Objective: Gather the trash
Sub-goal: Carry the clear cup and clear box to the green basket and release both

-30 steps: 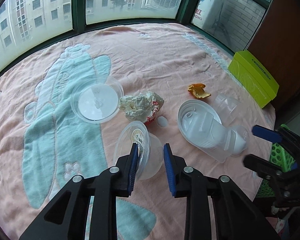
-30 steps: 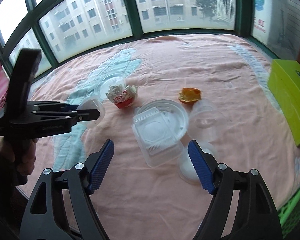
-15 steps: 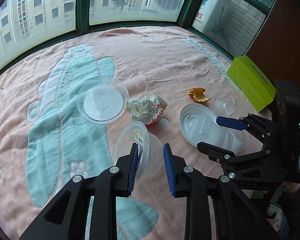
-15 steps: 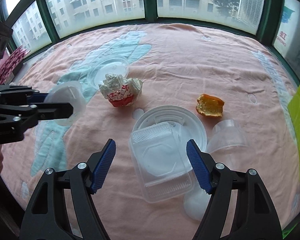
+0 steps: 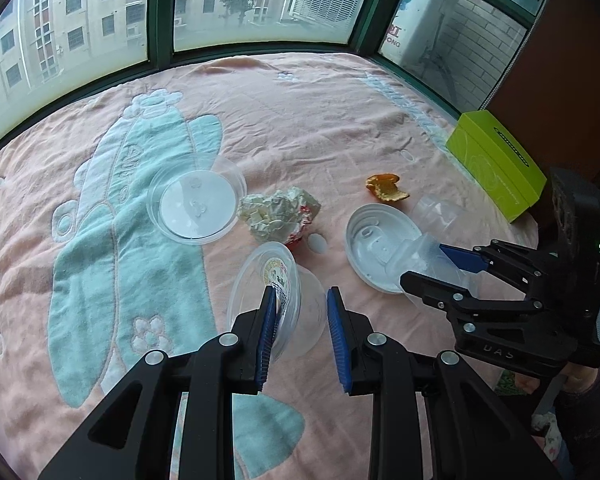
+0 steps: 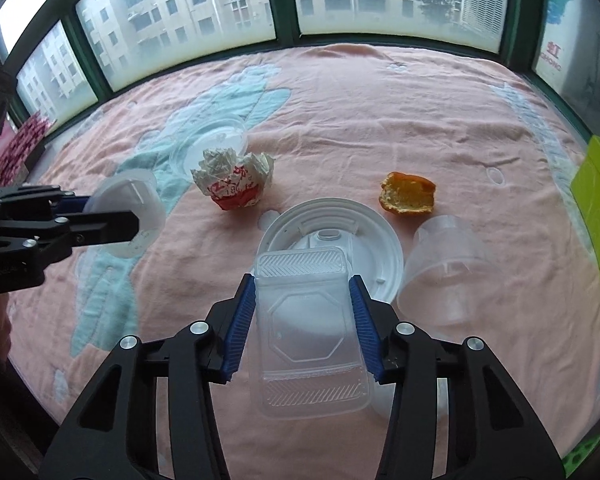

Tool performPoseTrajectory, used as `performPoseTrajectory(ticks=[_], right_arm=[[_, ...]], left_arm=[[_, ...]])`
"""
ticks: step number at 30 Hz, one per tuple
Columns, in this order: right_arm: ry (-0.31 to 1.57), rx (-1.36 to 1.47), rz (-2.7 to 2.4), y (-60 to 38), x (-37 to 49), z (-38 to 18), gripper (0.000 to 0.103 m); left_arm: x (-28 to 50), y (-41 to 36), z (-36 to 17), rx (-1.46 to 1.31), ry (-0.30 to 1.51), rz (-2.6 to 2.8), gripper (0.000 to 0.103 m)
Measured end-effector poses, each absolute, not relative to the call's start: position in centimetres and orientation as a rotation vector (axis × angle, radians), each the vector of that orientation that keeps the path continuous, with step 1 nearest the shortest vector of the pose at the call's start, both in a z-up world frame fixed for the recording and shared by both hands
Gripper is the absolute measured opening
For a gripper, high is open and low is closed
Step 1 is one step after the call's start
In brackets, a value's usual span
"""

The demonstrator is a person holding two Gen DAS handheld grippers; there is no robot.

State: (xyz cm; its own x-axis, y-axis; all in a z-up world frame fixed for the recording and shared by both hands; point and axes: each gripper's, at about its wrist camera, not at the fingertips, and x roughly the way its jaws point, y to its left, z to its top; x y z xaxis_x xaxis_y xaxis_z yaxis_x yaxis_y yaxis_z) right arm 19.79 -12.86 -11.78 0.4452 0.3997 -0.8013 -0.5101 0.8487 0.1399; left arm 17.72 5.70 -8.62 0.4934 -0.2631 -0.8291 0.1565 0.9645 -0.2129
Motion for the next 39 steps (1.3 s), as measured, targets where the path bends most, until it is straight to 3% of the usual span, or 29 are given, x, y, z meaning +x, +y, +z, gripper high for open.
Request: performPoseTrajectory(ticks=[17,39], right_arm=[[0.808,0.103,0.378,-22.7,12.2,-5.7,0.048],[0.739,0.224,0.072,-35.1,4.8,-4.5,0.048]], left_arm=[[15.0,-2.1,-4.9,-0.062,0.955,-0.419,0.025],[12.3,-16.9,-2.3,0.035,0.925,-0.703,0.025]])
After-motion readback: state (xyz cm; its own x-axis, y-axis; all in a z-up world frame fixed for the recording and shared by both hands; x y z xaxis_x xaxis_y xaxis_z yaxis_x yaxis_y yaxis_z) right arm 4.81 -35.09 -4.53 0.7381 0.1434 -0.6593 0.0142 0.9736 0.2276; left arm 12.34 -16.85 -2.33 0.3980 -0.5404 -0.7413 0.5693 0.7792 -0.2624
